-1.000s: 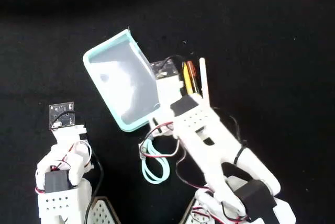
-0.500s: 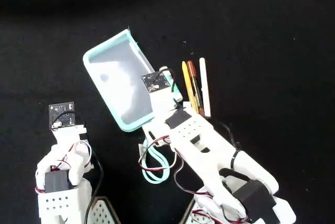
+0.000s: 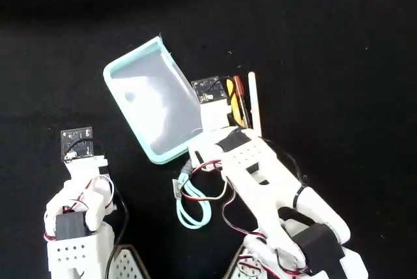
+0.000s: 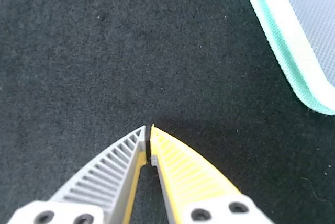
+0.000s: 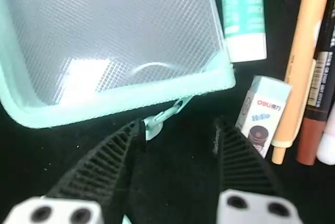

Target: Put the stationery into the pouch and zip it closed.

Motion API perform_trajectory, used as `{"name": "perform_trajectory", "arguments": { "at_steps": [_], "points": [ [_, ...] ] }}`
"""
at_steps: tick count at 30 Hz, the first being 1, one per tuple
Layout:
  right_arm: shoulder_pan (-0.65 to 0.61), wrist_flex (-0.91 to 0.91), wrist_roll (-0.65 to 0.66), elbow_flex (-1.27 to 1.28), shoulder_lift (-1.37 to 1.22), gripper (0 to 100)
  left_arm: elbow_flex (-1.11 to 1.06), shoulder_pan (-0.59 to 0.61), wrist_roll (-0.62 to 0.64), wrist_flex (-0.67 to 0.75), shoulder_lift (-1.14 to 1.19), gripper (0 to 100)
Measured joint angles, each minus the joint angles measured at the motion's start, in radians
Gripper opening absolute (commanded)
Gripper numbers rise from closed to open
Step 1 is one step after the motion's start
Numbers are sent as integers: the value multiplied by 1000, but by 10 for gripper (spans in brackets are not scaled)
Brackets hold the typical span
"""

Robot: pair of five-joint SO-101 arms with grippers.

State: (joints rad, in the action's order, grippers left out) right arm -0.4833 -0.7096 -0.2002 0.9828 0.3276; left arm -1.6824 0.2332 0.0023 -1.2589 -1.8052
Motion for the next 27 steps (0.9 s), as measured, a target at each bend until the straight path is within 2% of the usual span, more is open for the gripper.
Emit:
{"name": "perform_trajectory", "arguments": {
  "at_steps": [5, 9, 18, 23, 27],
  "points": [
    [3, 6, 0, 0, -17, 222, 0, 0, 0, 0, 0, 30],
    [2, -6, 52, -72, -135, 222, 0, 0, 0, 0, 0, 30],
    [0, -321, 181, -508, -470, 221, 0, 0, 0, 0, 0, 30],
    [0, -331, 259, -638, -563, 182, 0, 0, 0, 0, 0, 30],
    [0, -272, 304, -718, -612, 167, 0, 0, 0, 0, 0, 30]
  ]
}}
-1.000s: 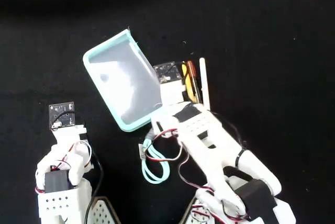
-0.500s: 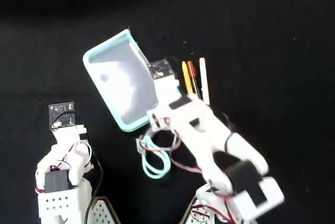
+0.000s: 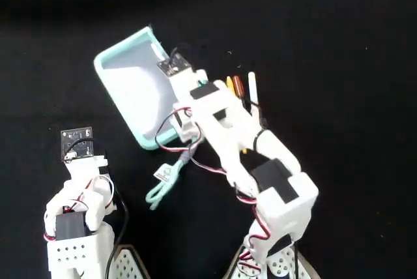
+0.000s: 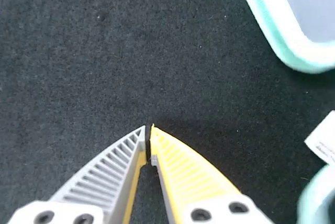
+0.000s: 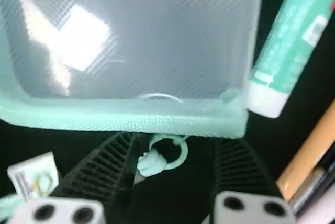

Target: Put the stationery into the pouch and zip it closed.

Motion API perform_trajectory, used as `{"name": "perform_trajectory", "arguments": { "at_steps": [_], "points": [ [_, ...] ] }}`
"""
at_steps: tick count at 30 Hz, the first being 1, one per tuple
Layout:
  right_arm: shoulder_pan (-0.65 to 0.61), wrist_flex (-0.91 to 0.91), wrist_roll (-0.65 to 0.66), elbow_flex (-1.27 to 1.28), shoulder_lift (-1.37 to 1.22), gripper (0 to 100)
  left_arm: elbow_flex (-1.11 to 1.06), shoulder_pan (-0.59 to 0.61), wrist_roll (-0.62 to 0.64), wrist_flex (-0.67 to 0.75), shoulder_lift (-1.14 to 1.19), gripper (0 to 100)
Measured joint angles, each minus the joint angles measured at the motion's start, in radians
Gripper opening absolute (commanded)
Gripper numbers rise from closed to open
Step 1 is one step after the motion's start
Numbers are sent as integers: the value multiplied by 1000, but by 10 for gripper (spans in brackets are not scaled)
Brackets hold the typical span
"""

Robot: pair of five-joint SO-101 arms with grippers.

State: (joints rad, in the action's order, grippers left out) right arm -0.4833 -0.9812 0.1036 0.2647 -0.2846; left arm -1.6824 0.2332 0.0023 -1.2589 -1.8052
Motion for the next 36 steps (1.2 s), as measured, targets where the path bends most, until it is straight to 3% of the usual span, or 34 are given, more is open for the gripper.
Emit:
{"name": "perform_trajectory", "arguments": {
  "at_steps": [6, 15, 21, 31, 36],
  "points": [
    [-2, -5, 9, -41, -8, 239, 0, 0, 0, 0, 0, 30],
    [-25, -117, 9, 48, 100, 234, 0, 0, 0, 0, 0, 30],
    [-104, 21, -51, 207, 163, 234, 0, 0, 0, 0, 0, 30],
    [-130, 94, -117, 219, 141, 233, 0, 0, 0, 0, 0, 30],
    [-130, 83, -117, 219, 123, 142, 0, 0, 0, 0, 0, 30]
  ]
}}
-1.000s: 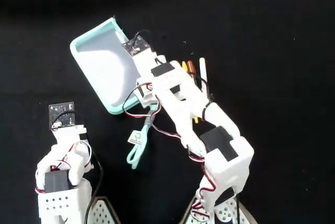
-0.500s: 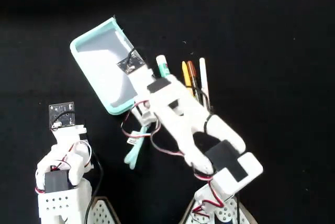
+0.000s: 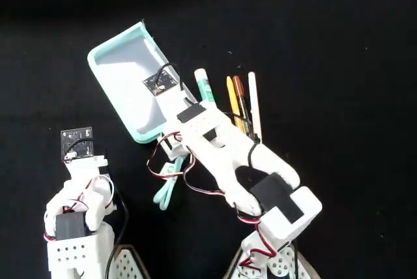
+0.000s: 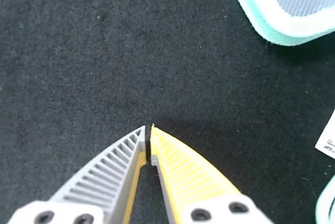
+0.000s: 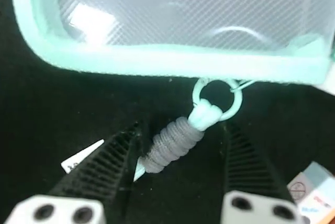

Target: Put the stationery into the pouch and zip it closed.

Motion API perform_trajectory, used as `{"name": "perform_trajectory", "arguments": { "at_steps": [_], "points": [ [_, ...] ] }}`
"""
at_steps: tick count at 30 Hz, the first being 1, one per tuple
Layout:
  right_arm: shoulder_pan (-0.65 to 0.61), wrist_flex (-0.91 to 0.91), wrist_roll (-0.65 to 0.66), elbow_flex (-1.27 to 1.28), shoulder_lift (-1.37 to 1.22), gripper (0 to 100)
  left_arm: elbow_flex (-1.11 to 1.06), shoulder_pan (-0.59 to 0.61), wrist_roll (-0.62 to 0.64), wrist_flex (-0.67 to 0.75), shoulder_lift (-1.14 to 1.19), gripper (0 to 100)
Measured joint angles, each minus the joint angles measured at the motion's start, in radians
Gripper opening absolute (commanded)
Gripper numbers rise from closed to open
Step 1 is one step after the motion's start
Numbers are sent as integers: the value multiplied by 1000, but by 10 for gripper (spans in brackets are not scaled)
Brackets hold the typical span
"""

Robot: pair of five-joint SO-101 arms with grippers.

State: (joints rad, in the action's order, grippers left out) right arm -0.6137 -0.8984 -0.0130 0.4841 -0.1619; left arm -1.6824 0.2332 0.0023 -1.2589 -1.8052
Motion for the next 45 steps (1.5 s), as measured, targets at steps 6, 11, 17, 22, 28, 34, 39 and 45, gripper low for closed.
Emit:
{"name": "perform_trajectory", "arguments": {
  "at_steps": [6, 11, 17, 22, 28, 34, 39, 45],
  "points": [
    [77, -28, 117, 0, 0, 24, 0, 0, 0, 0, 0, 30],
    [155, -32, 149, 5, 0, 24, 0, 0, 0, 0, 0, 30],
    [158, -32, 152, 34, 44, 29, 0, 0, 0, 0, 0, 30],
    [160, -11, 152, 120, 106, 109, 0, 0, 0, 0, 0, 30],
    [158, 32, 175, 172, 115, 188, 0, 0, 0, 0, 0, 30],
    [158, 35, 238, 178, 117, 145, 0, 0, 0, 0, 0, 30],
    [158, 12, 241, 178, 117, 142, 0, 0, 0, 0, 0, 30],
    [158, -31, 244, 176, 117, 94, 0, 0, 0, 0, 0, 30]
  ]
}}
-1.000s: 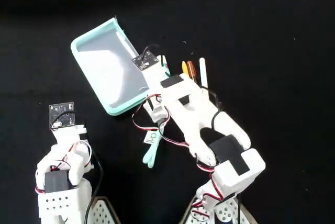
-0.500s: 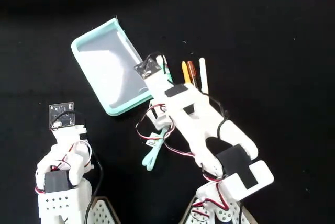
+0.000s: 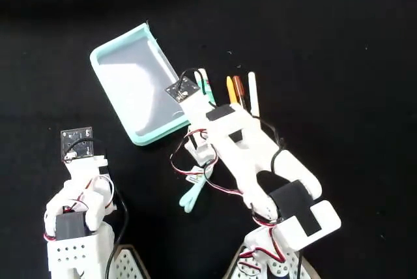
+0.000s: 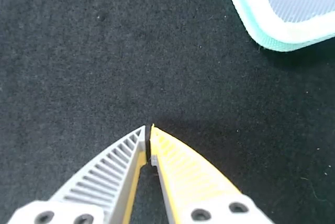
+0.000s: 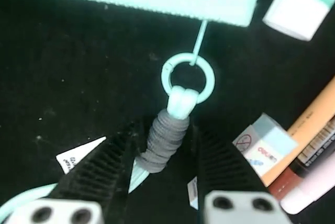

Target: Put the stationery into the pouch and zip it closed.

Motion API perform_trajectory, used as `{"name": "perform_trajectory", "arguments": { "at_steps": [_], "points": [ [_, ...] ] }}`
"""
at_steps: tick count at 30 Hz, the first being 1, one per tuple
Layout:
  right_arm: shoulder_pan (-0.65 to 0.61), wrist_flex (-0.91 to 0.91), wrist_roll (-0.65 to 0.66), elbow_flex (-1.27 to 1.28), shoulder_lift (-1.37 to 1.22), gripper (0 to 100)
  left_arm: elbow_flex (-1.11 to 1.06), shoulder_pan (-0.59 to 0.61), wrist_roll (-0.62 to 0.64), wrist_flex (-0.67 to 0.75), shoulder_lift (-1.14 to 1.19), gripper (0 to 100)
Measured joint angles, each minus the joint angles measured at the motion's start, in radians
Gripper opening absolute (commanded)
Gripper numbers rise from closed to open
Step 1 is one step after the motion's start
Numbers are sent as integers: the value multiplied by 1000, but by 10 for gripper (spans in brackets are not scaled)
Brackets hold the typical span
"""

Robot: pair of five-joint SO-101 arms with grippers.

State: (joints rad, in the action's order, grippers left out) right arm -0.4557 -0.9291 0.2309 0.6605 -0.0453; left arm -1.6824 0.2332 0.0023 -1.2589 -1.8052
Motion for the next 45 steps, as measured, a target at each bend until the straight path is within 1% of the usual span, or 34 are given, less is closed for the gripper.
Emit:
{"name": "perform_trajectory", "arguments": {
  "at_steps": [2, 3, 10, 15, 16, 20, 25, 27, 29, 32, 34, 36, 41, 45],
  "points": [
    [2, 0, 0, 2, 8, 6, 0, 0, 0, 0, 0, 30],
    [3, 0, -2, 2, 8, 21, 0, 0, 0, 0, 0, 30],
    [6, 60, -2, 12, 12, 12, 0, 0, 0, 0, 0, 30],
    [6, 84, -2, 58, 126, 12, 0, 0, 0, 9, 0, 30],
    [6, 84, -2, 63, 163, 12, 0, 0, -2, 44, 0, 30],
    [6, 117, -2, 133, 296, 12, 0, 0, -3, 304, 0, 30],
    [6, 236, -2, 264, 388, 12, 0, -5, -17, 517, 0, 30],
    [6, 249, -2, 275, 417, 12, 0, -15, -87, 597, 0, 30],
    [6, 255, -2, 285, 453, 12, 0, -49, -192, 690, 0, 30],
    [5, 258, -2, 304, 511, 12, 0, -146, -348, 833, 0, 30],
    [5, 258, -2, 305, 551, 12, 0, -209, -371, 885, 2, 30],
    [5, 258, -2, 305, 591, 12, 0, -241, -362, 911, 8, 30],
    [5, 238, -2, 296, 660, 12, -6, -250, -325, 961, 117, 30],
    [3, 114, 0, 150, 671, 12, 61, -247, -321, 982, 282, 30]
  ]
}}
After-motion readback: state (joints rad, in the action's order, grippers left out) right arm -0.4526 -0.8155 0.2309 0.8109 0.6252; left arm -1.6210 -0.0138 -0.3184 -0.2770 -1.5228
